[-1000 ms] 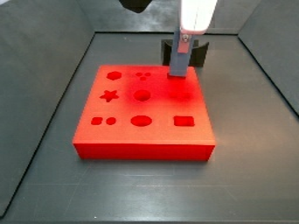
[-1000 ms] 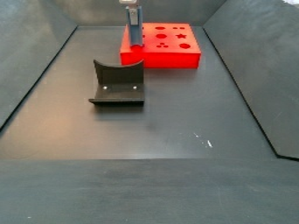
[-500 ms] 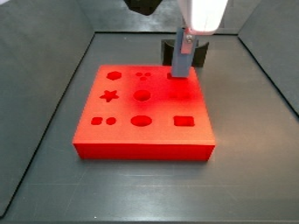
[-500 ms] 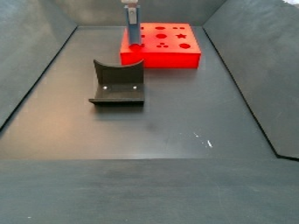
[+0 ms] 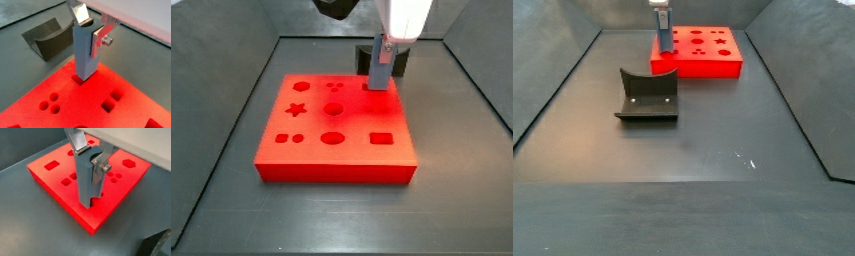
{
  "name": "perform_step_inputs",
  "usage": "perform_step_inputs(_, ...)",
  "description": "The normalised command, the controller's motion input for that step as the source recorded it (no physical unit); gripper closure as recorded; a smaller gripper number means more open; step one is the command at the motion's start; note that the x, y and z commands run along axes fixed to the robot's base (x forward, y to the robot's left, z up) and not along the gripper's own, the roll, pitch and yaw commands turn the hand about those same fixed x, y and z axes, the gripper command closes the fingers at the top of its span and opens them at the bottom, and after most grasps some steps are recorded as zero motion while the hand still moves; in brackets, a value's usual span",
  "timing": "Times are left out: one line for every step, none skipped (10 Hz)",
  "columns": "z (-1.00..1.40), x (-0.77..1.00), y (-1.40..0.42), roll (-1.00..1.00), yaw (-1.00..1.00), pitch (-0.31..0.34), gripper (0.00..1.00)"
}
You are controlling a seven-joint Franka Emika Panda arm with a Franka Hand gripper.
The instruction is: Insert the arch object.
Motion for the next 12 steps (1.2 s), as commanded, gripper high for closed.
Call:
perform_step_inputs(0.0, 0.0, 0.0, -0.03, -0.02, 0.0, 1.0)
perform_step_inputs(0.0, 0.0, 0.0, -0.03, 0.0, 0.0, 1.0)
perform_step_inputs(0.0, 0.0, 0.0, -0.02, 0.0, 0.0, 1.0)
perform_step_inputs(0.0, -0.14, 0.0, -0.01, 0.0, 0.0, 1.0)
perform_step_inputs(0.0, -0.13, 0.0, -0.01, 0.0, -0.004, 1.0)
perform_step_inputs(0.0, -0.05, 0.0, 0.0, 0.0, -0.009, 1.0)
perform_step_inputs(0.0, 0.0, -0.03, -0.01, 0.0, -0.01, 1.0)
perform_step_inputs(-0.01, 0.0, -0.05, 0.0, 0.0, -0.009, 1.0)
perform_step_inputs(-0.07, 0.0, -0.03, 0.0, 0.0, -0.017, 1.0)
perform_step_inputs(-0.12, 0.0, -0.01, 0.0, 0.0, -0.033, 1.0)
perform_step_inputs(-0.17, 0.0, -0.01, 0.0, 0.0, -0.039, 1.0)
perform_step_inputs(-0.18, 0.0, 0.0, 0.0, 0.0, -0.031, 1.0)
